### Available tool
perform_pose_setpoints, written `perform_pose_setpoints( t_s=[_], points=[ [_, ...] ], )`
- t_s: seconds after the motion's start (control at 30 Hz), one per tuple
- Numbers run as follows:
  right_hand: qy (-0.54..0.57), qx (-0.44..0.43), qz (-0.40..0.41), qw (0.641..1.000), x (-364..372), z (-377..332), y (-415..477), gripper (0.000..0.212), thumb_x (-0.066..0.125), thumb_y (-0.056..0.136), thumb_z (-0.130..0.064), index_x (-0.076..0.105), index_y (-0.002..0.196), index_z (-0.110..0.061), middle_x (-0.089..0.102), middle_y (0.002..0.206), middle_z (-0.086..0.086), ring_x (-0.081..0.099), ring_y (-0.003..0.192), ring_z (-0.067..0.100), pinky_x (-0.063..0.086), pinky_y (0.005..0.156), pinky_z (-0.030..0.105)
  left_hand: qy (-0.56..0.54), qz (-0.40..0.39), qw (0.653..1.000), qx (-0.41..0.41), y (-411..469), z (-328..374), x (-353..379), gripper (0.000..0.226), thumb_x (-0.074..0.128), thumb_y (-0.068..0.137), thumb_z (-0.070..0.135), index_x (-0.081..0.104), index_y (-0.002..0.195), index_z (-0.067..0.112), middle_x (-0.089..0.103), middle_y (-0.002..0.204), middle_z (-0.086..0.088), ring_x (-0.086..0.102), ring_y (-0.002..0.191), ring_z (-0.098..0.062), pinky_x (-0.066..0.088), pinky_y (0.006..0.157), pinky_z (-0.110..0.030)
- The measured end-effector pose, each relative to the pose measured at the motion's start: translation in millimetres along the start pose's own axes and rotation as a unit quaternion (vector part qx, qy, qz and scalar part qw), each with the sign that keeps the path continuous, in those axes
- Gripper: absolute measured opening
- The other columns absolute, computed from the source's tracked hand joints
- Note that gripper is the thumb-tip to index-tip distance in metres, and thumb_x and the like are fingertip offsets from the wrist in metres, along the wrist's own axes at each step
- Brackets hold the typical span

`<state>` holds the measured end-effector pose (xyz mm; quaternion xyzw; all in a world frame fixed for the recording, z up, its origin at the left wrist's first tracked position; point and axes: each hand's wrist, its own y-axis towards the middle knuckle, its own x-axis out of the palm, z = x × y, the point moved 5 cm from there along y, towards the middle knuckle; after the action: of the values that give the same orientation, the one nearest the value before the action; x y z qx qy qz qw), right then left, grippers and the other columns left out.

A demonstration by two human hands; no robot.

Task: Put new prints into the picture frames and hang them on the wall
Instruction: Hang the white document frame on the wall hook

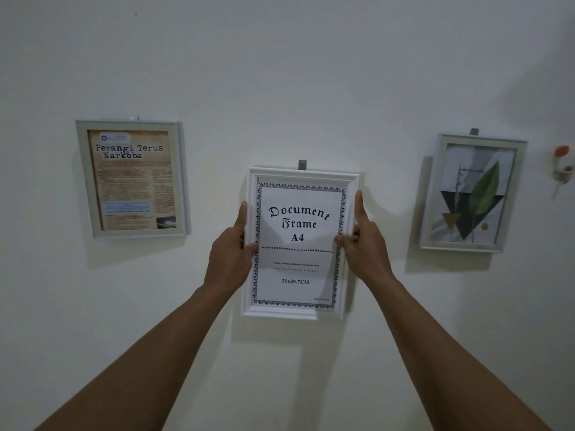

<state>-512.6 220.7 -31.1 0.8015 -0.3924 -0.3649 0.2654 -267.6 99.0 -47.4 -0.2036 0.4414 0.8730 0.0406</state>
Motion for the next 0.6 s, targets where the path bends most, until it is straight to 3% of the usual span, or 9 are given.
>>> perform_pose_setpoints(
  t_s=[0.1,0.27,0.33,0.4,0.47,0.6],
  points=[
    [-0.014,0.004,0.01,1.0,-3.2,-1.8,-0.2,0.098,0.064,0.092,-0.014,-0.002,0.15,-0.057,0.041,0.088,0.003,0.047,0.066,0.013,0.038,0.069,0.023,0.026,0.026,0.999,0.0,0.3,-3.0,-3.1,0.088,0.07,0.088,0.019,0.015,0.153,0.041,0.047,0.101,-0.003,0.052,0.087,-0.015,0.043,0.082,-0.026],
    [-0.042,-0.004,0.02,0.999,-8.4,-9.0,-1.0,0.093,0.063,0.095,-0.017,-0.001,0.154,-0.048,0.043,0.101,0.007,0.049,0.08,0.013,0.037,0.077,0.026,0.058,0.033,0.997,0.026,4.2,-5.3,-0.4,0.091,0.075,0.083,0.018,0.021,0.154,0.035,0.046,0.11,-0.001,0.052,0.099,-0.017,0.049,0.089,-0.032],
    [-0.083,-0.018,0.036,0.996,-9.1,-11.3,-3.0,0.092,0.065,0.094,-0.02,0.001,0.155,-0.044,0.043,0.11,0.008,0.047,0.097,0.021,0.039,0.086,0.031,0.073,0.044,0.996,0.026,2.8,-2.3,0.1,0.09,0.074,0.083,0.018,0.021,0.154,0.031,0.047,0.119,-0.004,0.048,0.11,-0.02,0.047,0.092,-0.033],
    [-0.142,-0.039,0.062,0.987,-10.4,-11.3,-4.0,0.089,0.066,0.093,-0.024,0.006,0.157,-0.037,0.039,0.135,0.013,0.035,0.126,0.03,0.036,0.105,0.042,0.101,0.068,0.992,0.027,1.4,2.1,-1.5,0.089,0.073,0.081,0.018,0.023,0.154,0.028,0.044,0.132,-0.006,0.042,0.122,-0.024,0.046,0.096,-0.039],
    [-0.163,-0.045,0.056,0.984,-9.4,-8.4,-4.3,0.087,0.064,0.095,-0.026,0.005,0.157,-0.033,0.019,0.16,0.012,0.013,0.148,0.03,0.023,0.118,0.049,0.115,0.084,0.989,0.029,1.5,4.4,-3.1,0.089,0.074,0.079,0.018,0.026,0.153,0.027,0.039,0.143,-0.008,0.035,0.132,-0.027,0.043,0.104,-0.044],
    [-0.142,-0.043,0.011,0.989,-4.2,-5.5,-5.7,0.086,0.057,0.099,-0.025,-0.006,0.157,-0.031,-0.005,0.166,0.006,-0.009,0.152,0.023,0.006,0.123,0.051,0.106,0.077,0.991,0.022,2.8,4.3,-1.5,0.093,0.075,0.078,0.018,0.022,0.154,0.028,0.036,0.148,-0.008,0.032,0.137,-0.027,0.041,0.107,-0.047]
  ],
)
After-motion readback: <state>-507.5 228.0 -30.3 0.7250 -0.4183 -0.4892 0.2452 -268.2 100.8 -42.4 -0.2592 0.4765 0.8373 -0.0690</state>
